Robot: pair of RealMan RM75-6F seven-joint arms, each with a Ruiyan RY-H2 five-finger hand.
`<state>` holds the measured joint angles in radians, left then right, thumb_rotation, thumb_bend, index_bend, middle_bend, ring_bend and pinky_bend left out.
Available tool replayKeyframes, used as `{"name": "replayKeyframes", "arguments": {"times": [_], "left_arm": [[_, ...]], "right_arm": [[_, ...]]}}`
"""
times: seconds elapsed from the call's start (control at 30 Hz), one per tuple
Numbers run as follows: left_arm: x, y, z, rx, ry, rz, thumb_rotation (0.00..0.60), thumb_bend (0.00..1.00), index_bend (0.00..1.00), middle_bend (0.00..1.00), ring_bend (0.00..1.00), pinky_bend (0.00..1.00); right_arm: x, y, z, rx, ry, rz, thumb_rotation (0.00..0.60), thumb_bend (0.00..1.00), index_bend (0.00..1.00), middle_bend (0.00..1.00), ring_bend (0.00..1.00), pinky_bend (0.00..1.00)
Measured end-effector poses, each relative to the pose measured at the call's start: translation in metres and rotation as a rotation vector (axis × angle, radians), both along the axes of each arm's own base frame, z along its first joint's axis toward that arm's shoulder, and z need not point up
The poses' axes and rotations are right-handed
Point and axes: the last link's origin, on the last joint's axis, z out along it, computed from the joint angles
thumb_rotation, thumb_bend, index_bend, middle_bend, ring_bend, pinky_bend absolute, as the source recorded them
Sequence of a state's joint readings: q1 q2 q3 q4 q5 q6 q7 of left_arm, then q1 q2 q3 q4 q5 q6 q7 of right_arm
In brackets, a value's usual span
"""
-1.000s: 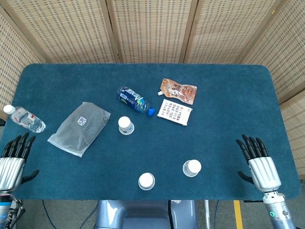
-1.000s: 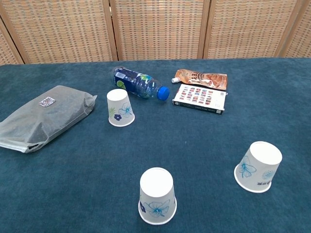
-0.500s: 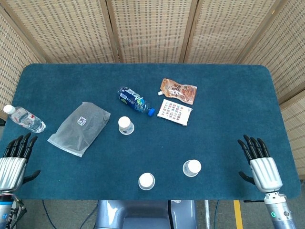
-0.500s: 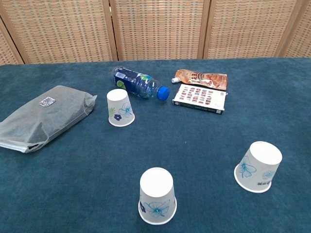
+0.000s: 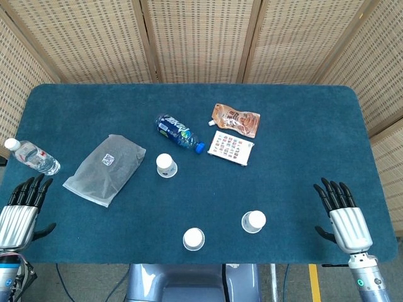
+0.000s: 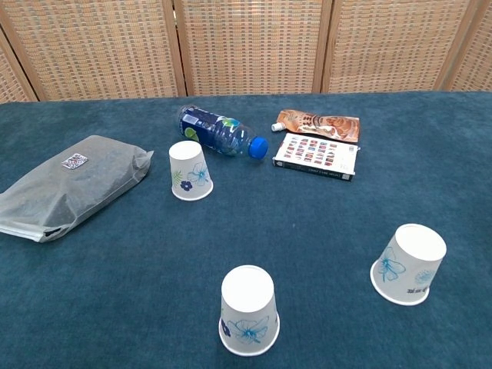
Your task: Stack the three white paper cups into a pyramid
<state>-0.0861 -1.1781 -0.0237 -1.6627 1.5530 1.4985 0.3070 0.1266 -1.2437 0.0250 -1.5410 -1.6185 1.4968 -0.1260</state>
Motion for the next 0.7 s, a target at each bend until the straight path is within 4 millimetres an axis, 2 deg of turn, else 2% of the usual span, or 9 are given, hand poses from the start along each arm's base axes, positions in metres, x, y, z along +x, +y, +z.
{"name": "replayKeyframes", "arguments": {"times": [0.17, 0.27, 0.47, 0.7], "left_arm": [[0.009, 0.013, -0.001, -0.018, -0.006, -0.023, 0.600, 0.15, 0.00, 0.00, 0.00, 0.09], [0.021, 0.029, -0.001, -0.031, -0.009, -0.055, 0.600, 0.16, 0.00, 0.00, 0.00, 0.09], [0.049, 0.074, -0.001, -0.074, 0.003, -0.095, 0.600, 0.16, 0.04, 0.00, 0.00, 0.10], [0.077, 0.121, -0.009, -0.140, 0.019, -0.091, 0.600, 0.18, 0.13, 0.00, 0.00, 0.11]], "right_arm": [[-0.001, -0.001, 0.000, 0.001, -0.001, -0.005, 0.600, 0.14, 0.06, 0.00, 0.00, 0.07], [-0.001, -0.001, 0.001, -0.001, -0.004, -0.007, 0.600, 0.14, 0.06, 0.00, 0.00, 0.07], [-0.002, -0.001, 0.003, -0.001, -0.008, -0.011, 0.600, 0.14, 0.06, 0.00, 0.00, 0.07], [-0.003, -0.002, 0.005, -0.005, -0.016, -0.016, 0.600, 0.14, 0.06, 0.00, 0.00, 0.07]]}}
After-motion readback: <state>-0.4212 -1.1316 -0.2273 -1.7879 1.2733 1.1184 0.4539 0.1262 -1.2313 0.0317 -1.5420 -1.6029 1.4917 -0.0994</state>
